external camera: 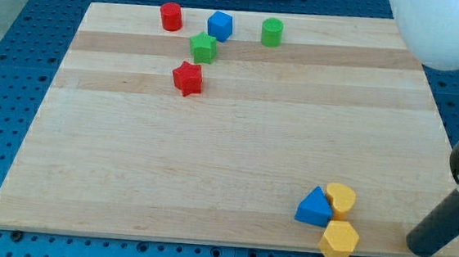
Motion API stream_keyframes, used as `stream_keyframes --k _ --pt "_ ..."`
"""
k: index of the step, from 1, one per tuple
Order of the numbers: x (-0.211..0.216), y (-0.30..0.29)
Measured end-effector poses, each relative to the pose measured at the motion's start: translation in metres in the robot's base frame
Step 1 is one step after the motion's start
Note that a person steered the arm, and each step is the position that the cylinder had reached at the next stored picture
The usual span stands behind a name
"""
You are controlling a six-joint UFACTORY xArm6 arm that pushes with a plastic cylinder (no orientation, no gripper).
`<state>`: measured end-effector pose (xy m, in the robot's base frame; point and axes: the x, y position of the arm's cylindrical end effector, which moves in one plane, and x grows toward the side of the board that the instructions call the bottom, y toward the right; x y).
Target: Place the blue triangle bottom left to the red circle
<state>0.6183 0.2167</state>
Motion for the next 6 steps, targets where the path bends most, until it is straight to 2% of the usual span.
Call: stream_keyframes --k 2,3,4,5,6 --pt "0.0 -0.03" --pt "0.0 -0.081" --pt "-0.012 -0.106" --pt "-0.039 -0.099" --pt "-0.076 -0.125"
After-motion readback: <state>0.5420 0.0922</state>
